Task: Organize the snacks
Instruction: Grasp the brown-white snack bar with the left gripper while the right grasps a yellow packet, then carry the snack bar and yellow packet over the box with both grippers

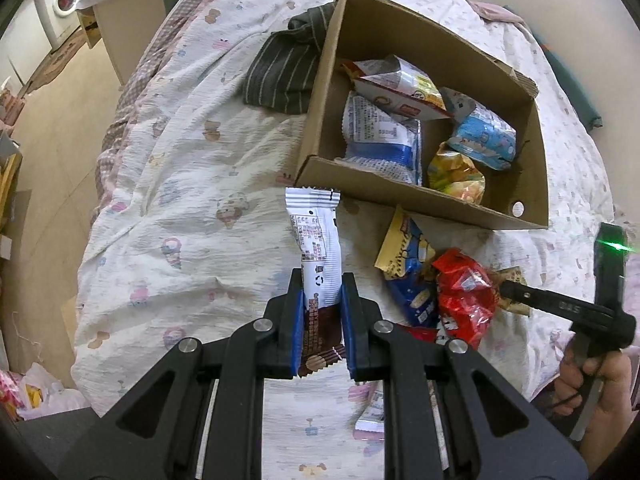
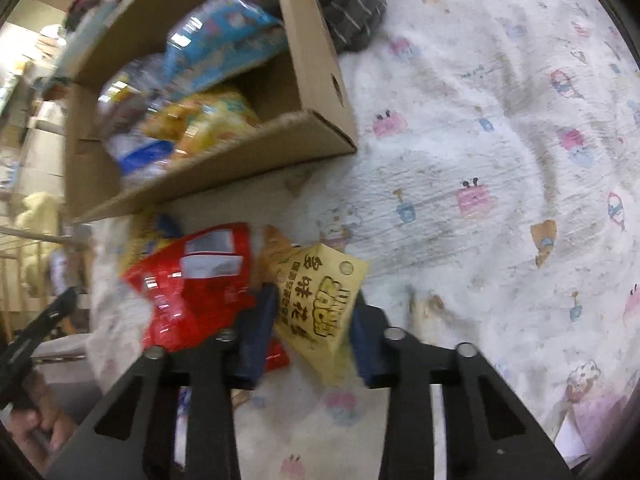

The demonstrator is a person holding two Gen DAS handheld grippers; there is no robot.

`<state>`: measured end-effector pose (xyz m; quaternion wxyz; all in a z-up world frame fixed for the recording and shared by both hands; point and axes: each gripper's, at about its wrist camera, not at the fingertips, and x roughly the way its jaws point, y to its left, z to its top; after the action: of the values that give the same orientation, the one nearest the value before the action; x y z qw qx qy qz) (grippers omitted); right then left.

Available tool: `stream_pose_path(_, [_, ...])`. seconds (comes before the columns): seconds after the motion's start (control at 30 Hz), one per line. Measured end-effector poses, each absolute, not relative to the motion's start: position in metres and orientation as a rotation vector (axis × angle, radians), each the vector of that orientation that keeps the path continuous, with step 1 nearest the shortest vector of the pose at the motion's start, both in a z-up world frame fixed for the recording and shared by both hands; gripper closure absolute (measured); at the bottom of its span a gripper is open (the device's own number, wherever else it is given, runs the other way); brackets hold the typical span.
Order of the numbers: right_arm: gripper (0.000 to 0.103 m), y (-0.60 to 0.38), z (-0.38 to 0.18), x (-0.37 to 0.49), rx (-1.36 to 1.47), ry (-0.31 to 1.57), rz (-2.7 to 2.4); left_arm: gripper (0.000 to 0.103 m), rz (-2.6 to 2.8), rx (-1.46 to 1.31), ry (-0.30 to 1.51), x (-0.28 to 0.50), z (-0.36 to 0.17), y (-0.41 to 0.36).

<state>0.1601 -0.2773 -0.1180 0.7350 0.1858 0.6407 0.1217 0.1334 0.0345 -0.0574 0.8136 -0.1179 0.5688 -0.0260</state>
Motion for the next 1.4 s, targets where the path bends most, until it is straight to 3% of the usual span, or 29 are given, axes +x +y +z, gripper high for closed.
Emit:
stream_pose_path(0.07, [0.091,-0.283,-0.105,0.155,0.416,1.371,0.3,0.089,-0.058,-0.25,1.207,0.134,-0.055,0.031])
stream_pose_path(0.23, [0.094,-0.293,-0.07,0.143,0.446,1.272,0.384,0.089,-0.065,-0.246,1.169,0.136,-0.044,0.021])
stream_pose_path(0.27, [0.1,-0.292,-0.064,0.144,0.453,1.258,0.396,0.089,-0.067,-0.246,1.157,0.137,-0.04,0.019])
stream_pose_path(0.9, [0.101,-0.301,0.016,0.169,0.616,0.968,0.536,0.089,-0.092,-0.141,0.968,0.155,0.028,0.006])
stream_pose_path(1.4, [0.101,-0.276,-0.009,0.234,0.669,1.016,0.547,0.089,-0.128,-0.135,0.975,0.212,0.019,0.002])
